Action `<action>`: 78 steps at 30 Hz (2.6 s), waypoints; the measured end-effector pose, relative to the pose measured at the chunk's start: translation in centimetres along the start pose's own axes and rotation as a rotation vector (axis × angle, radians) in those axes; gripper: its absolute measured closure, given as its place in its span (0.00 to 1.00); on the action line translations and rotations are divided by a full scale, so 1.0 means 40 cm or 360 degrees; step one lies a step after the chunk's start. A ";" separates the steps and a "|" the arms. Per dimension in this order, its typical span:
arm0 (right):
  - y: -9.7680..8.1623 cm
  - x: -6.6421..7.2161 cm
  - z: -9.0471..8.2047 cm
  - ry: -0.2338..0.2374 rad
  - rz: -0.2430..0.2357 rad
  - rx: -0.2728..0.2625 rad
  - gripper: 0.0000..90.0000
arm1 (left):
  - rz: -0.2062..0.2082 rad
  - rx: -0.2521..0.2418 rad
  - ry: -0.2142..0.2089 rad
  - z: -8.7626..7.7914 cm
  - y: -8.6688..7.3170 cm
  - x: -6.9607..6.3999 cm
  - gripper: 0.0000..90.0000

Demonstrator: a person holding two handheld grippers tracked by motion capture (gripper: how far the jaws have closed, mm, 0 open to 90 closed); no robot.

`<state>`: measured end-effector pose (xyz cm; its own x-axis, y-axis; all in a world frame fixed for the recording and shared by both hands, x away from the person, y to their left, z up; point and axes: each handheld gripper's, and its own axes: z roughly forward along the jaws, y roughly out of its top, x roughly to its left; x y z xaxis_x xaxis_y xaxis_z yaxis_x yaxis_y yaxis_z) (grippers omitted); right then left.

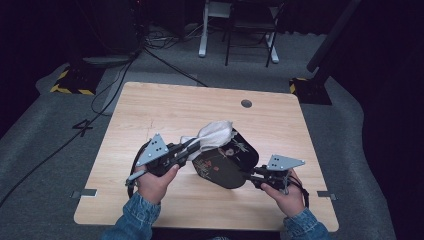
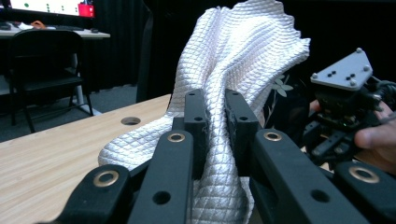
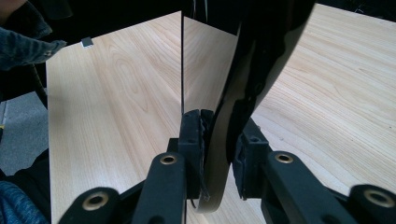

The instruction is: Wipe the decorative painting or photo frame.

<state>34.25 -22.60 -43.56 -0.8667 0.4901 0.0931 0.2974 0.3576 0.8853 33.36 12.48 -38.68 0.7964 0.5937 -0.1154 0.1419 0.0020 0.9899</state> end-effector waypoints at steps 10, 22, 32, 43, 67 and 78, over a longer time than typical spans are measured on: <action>0.000 0.010 0.000 0.0039 -0.0023 0.0010 0.87 | -0.0010 0.0023 0.0018 0.038 -0.006 0.010 0.91; 0.001 0.016 0.001 0.0095 -0.0011 0.0022 0.88 | -0.0017 0.0037 -0.0020 0.070 -0.005 -0.003 0.91; 0.001 0.016 0.001 0.0090 0.0005 0.0024 0.88 | 0.0024 0.0036 -0.0032 0.102 0.004 -0.029 0.91; 0.002 0.017 0.002 0.0092 -0.0004 0.0025 0.88 | 0.0011 -0.0012 0.0054 0.075 0.012 0.004 0.91; 0.003 0.020 0.003 0.0085 -0.0007 0.0030 0.87 | -0.0016 0.0056 -0.0019 0.098 -0.006 -0.022 0.91; 0.002 0.020 0.003 0.0085 -0.0006 0.0028 0.87 | 0.0020 0.0082 -0.0004 0.100 -0.014 -0.027 0.91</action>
<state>33.63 -22.08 -43.46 -0.8878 0.4459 0.1142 0.3005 0.3736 0.8776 34.77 8.62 -39.45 0.7999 0.5912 -0.1031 0.1619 -0.0471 0.9857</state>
